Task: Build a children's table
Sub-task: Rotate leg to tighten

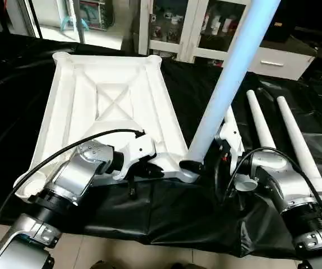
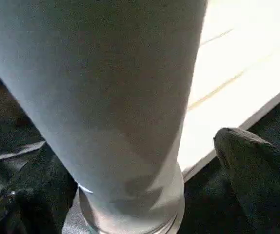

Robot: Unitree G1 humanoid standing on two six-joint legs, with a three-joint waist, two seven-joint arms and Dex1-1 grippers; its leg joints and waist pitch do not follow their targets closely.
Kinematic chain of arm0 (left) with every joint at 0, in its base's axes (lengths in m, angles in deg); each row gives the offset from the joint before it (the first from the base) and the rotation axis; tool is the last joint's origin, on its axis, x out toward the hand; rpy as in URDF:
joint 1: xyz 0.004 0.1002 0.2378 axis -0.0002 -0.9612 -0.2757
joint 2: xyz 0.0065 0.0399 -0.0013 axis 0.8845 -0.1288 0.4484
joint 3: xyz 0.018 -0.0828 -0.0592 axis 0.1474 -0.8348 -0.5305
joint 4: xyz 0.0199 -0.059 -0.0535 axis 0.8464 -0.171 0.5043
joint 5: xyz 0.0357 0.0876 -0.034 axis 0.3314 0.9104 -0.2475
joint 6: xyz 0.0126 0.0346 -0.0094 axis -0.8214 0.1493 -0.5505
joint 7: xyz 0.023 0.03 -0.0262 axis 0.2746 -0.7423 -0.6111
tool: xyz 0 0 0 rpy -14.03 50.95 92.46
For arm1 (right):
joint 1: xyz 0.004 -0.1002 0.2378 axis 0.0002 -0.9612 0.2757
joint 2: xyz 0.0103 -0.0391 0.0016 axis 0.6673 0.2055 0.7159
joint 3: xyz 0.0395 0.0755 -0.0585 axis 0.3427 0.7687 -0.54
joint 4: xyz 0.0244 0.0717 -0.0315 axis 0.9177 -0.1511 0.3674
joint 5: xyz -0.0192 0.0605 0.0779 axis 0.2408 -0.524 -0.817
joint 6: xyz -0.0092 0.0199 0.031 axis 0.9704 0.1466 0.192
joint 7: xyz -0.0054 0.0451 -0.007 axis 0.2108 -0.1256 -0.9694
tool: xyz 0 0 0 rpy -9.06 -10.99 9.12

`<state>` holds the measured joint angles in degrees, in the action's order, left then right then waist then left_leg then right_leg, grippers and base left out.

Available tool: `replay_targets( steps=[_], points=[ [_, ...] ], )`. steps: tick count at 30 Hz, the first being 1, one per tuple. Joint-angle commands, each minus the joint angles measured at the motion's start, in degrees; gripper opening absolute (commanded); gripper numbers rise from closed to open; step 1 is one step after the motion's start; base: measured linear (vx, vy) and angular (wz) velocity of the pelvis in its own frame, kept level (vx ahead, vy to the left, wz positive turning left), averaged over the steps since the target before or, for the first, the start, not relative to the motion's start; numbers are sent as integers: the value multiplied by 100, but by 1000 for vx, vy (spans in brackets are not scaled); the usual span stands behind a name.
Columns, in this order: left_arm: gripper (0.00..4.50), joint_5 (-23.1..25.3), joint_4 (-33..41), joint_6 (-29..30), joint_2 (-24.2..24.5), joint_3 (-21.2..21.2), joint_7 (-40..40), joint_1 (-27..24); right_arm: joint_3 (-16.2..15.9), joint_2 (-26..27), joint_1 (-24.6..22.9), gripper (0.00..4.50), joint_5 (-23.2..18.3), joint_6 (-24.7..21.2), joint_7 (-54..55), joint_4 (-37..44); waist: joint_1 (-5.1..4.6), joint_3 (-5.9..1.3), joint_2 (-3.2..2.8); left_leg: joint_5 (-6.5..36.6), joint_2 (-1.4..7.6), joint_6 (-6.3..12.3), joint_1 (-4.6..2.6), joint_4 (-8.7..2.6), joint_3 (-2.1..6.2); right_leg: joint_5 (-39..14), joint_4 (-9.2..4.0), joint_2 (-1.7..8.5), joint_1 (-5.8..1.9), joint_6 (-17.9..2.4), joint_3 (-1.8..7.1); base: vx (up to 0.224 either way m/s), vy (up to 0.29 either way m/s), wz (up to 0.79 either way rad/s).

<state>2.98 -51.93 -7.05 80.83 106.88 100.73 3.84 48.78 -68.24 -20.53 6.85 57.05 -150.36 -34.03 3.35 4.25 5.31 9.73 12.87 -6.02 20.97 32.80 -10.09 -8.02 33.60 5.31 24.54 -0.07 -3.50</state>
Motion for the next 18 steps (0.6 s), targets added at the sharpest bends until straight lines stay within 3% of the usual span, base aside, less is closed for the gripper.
replay_targets(
  steps=[1,8,11,18],
  points=[
    [0,48,-8,37,-5,399,308,-169,-76,-184,-78,440,110,112,-244,-162,-12,-419,-57,1229,24,188,-60,-353,-79,-1268,-275,178,-318,-1218,187,0,0,0],
    [0,36,-19,19,0,408,339,-158,-186,-235,-126,414,195,266,-488,-255,-3,-407,-58,1425,20,176,-46,-345,-71,-1443,-288,175,-305,-1214,183,0,0,0],
    [0,38,-25,19,-8,405,344,-151,-177,-224,-112,371,197,278,-501,-319,-7,-404,-50,1541,21,142,-48,-345,-58,-1685,-306,181,-298,-1140,183,0,0,0],
    [0,35,-28,22,-40,384,341,-138,-99,-115,-109,322,144,255,-438,-420,-17,-401,-52,1496,22,166,-35,-343,-51,-1555,-286,171,-301,-1169,178,0,0,0]
  ],
)
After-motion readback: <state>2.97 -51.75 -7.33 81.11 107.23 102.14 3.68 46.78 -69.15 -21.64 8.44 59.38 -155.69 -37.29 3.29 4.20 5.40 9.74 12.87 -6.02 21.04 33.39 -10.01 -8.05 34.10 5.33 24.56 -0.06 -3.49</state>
